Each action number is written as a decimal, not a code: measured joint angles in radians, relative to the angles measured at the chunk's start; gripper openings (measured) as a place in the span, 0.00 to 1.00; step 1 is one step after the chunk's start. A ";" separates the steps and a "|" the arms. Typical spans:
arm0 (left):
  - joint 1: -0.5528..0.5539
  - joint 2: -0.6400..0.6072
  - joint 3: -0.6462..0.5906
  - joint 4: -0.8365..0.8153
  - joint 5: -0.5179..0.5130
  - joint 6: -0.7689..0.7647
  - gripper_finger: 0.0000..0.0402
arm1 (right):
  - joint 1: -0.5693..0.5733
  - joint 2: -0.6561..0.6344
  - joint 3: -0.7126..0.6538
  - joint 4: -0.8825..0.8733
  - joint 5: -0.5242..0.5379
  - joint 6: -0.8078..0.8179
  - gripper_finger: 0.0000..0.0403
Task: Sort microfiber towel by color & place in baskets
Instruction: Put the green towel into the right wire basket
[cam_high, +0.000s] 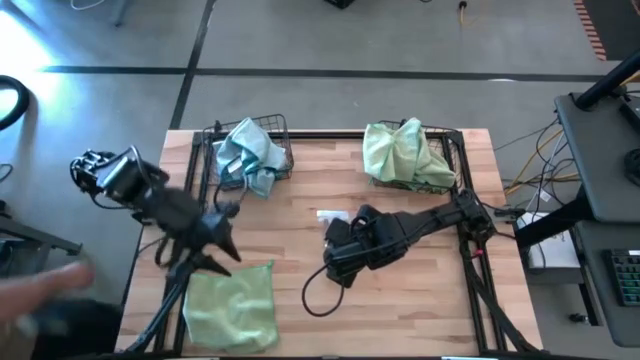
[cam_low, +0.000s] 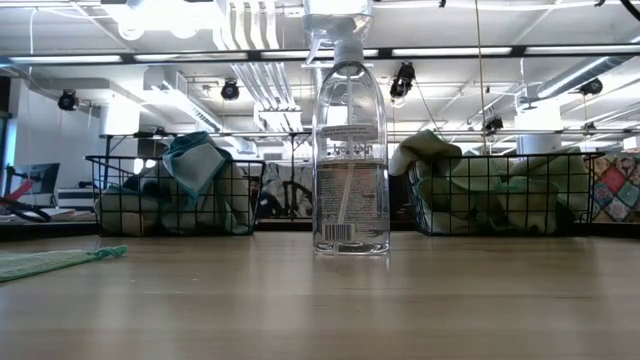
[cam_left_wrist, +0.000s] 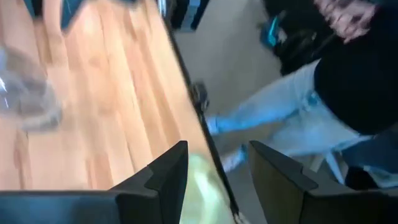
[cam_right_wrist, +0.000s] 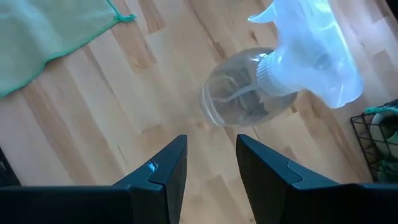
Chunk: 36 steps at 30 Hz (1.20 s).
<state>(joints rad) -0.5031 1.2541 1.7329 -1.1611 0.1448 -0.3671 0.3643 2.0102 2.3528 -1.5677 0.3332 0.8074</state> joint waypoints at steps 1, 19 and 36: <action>-0.023 0.005 0.000 -0.024 -0.022 -0.024 0.38 | 0.004 0.000 0.000 0.000 0.000 0.009 0.33; -0.284 -0.019 -0.215 -0.121 -0.450 -0.252 0.38 | 0.109 0.001 0.000 0.002 0.008 0.075 0.33; -0.288 -0.140 -0.818 0.367 -0.228 -0.498 0.38 | 0.115 0.002 0.000 0.001 0.008 0.096 0.33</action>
<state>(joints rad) -0.7914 1.1145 0.9148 -0.7939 -0.0829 -0.8650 0.4797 2.0117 2.3528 -1.5665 0.3412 0.9032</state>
